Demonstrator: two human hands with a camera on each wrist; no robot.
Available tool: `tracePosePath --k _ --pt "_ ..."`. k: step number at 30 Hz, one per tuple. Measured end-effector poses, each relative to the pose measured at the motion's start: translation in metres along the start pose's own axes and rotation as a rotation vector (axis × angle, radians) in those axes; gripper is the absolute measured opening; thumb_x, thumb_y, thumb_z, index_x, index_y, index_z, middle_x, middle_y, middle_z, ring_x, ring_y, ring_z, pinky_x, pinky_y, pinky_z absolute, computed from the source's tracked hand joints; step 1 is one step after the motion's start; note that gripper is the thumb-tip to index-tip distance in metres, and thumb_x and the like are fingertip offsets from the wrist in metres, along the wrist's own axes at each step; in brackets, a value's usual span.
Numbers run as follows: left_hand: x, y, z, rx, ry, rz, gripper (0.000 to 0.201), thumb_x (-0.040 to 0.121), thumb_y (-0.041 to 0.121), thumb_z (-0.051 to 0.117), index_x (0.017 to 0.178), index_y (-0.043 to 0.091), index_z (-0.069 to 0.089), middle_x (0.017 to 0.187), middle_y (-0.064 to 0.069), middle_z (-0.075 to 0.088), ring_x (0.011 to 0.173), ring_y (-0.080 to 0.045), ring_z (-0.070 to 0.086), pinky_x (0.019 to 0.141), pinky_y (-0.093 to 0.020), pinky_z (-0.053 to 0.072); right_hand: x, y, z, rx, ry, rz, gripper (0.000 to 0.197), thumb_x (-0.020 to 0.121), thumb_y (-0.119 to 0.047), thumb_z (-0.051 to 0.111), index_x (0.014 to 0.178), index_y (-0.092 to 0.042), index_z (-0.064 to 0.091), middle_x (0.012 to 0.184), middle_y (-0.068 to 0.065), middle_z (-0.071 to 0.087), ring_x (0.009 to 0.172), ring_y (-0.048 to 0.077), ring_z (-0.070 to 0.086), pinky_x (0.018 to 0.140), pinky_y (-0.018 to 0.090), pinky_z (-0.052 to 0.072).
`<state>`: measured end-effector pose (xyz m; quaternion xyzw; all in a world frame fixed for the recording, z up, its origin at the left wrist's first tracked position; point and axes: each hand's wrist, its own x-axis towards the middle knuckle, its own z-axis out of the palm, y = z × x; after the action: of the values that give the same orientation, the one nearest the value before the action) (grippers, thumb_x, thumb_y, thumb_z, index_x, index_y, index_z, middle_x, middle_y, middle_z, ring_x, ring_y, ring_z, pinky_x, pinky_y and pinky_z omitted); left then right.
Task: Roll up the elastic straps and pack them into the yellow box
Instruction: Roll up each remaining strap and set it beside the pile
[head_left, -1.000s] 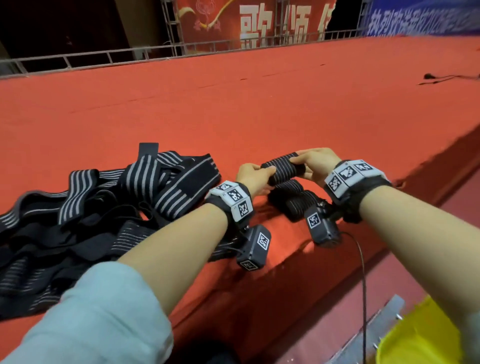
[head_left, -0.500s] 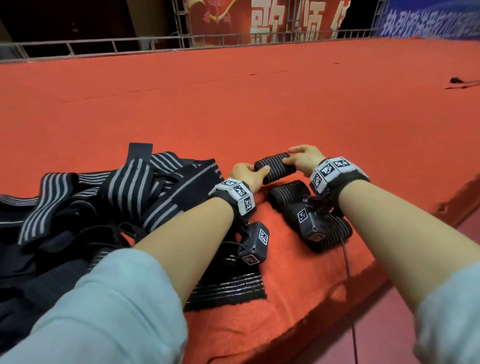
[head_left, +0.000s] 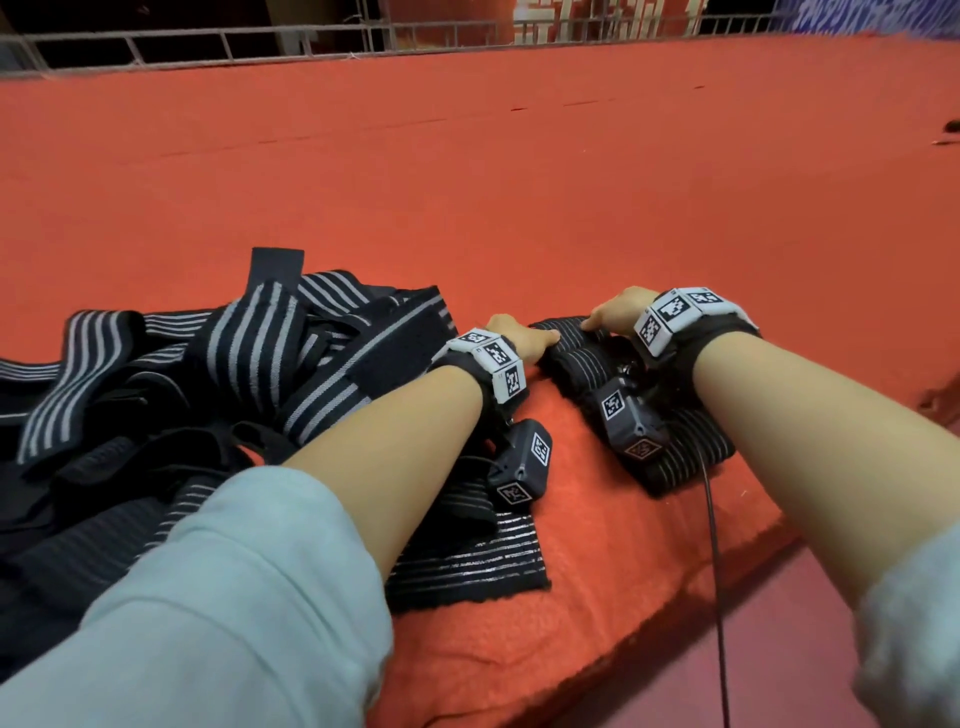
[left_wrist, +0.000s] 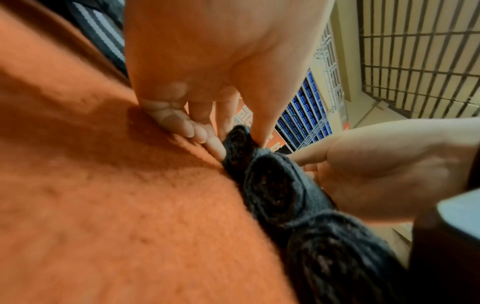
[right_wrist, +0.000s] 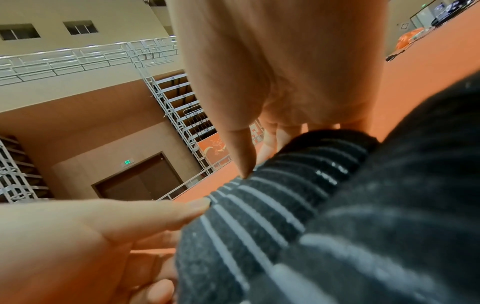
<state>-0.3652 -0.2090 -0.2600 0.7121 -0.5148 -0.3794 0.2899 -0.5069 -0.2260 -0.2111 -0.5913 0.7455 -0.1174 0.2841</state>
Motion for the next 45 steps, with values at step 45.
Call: tracePosePath --k 45 --pt "-0.295 -0.159 -0.239 0.387 0.252 0.65 0.019 0.083 0.008 0.06 0.097 0.013 0.072 0.096 0.0 0.072 0.091 -0.015 0.064 0.088 -0.027 0.047 -0.259 -0.088 0.144 -0.096 0.022 -0.264 0.038 0.075 -0.01 0.074 0.113 -0.016 0.069 0.115 0.008 0.067 0.109 0.025 0.062 0.094 0.03 0.047"
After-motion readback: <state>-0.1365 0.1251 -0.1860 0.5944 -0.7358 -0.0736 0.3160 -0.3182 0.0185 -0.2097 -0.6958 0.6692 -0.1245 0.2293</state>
